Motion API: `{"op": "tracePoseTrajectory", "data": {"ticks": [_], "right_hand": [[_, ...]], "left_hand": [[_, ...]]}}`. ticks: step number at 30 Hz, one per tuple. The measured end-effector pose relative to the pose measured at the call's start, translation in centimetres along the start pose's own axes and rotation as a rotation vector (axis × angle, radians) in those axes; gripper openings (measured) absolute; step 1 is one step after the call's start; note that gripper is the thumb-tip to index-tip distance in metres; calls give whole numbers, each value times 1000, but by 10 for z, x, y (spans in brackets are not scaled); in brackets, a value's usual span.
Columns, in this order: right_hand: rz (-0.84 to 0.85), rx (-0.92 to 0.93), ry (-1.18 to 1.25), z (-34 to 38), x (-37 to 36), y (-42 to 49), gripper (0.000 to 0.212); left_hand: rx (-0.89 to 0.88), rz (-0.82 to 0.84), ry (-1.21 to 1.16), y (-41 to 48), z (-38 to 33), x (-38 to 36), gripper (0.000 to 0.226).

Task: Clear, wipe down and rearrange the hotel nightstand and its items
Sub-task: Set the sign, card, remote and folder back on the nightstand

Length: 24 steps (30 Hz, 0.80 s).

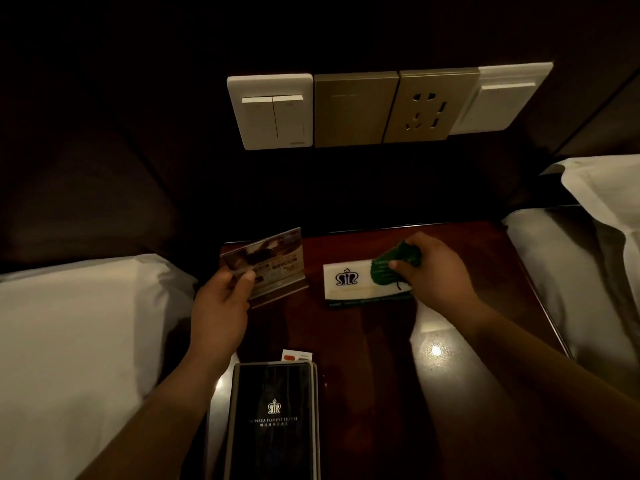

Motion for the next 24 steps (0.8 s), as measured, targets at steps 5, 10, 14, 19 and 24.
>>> {"op": "tracePoseTrajectory", "data": {"ticks": [5,10,14,19,24], "right_hand": [[-47,-19,24,6,-5,8,37],[-53,-20,12,6,-5,14,38],[-49,-25,16,5,-5,19,39],[-58,-43,-22,7,0,13,50],[-201,175,62,40,-8,-41,42]], "left_hand": [[-3,33,-18,4,4,1,38],[12,89,-33,12,8,7,37],[33,139,-64,18,13,15,39],[33,187,-83,19,11,20,29],[18,-124,-124,-1,7,12,34]]}}
Point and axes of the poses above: each hand's wrist, its own y-axis towards the middle knuckle, its own x-axis out of the back of the hand, z = x × y, the point moved 1 cm from there along y, towards the middle knuckle, and after that the axes turned 5 degrees about -y, right-handed, at the moved point
